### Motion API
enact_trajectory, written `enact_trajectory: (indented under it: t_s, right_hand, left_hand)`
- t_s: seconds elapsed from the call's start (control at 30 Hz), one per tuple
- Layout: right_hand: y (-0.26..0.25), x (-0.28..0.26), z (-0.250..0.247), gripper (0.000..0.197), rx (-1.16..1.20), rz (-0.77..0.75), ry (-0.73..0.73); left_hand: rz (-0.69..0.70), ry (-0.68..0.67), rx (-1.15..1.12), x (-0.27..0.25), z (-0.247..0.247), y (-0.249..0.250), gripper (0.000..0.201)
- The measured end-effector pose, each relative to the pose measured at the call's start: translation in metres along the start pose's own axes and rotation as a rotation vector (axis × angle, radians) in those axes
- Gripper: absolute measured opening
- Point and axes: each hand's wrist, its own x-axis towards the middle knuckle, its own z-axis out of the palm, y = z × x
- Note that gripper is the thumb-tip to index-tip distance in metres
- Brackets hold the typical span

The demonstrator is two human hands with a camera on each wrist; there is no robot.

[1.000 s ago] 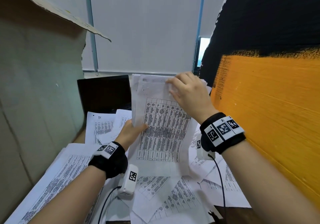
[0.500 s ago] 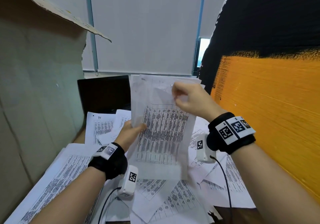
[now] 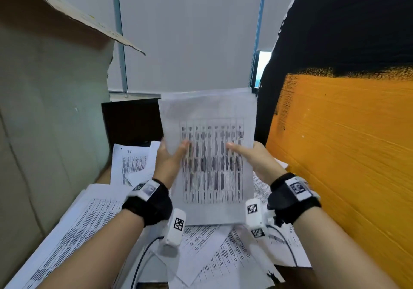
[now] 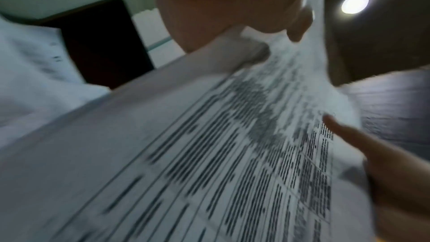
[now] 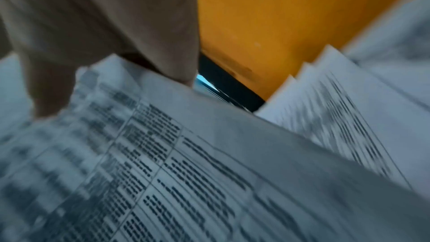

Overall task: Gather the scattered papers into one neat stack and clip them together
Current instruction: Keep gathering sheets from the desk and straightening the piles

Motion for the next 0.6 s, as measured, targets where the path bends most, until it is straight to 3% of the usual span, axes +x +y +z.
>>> enact_trajectory:
  t_s: [0.1,0.17,0.23,0.33,0.4,0.47,0.53,0.6]
  right_hand:
    - [-0.019,0.006,0.015,0.046,0.046,-0.187,0.103]
    - [-0.033,0.011,0.018,0.065,0.065,-0.241,0.157]
    - [-0.035,0.012,0.014,0.062,0.080,-0.230,0.167]
    - [-0.003,0.000,0.005,0.053,0.062,-0.058,0.104]
    - [0.032,-0.013,0.006,0.057,0.035,0.077,-0.016]
    - [0.057,-0.023,0.011,0.058,0.081,0.163,-0.041]
    - [0.062,-0.028,0.018,0.047,0.164,0.137,0.036]
    - [0.053,-0.030,0.022,0.026,0.228,0.066,0.146]
  left_hand:
    - [0.258,0.088,0.045,0.006,0.017,0.028,0.063]
    - [0.346,0.112,0.075,0.011,0.021,0.048,0.059]
    - [0.364,0.101,0.133,0.020,0.018,0.056,0.049]
    - [0.175,-0.013,0.215,0.023,0.004,0.030,0.034]
    - [-0.046,-0.151,0.240,0.010,-0.006,0.001,0.048]
    - [-0.215,-0.273,0.254,-0.007,-0.012,-0.026,0.062]
    - [-0.262,-0.209,0.190,-0.016,-0.006,-0.038,0.055]
    - [-0.163,0.043,0.115,-0.016,0.001,-0.036,0.039]
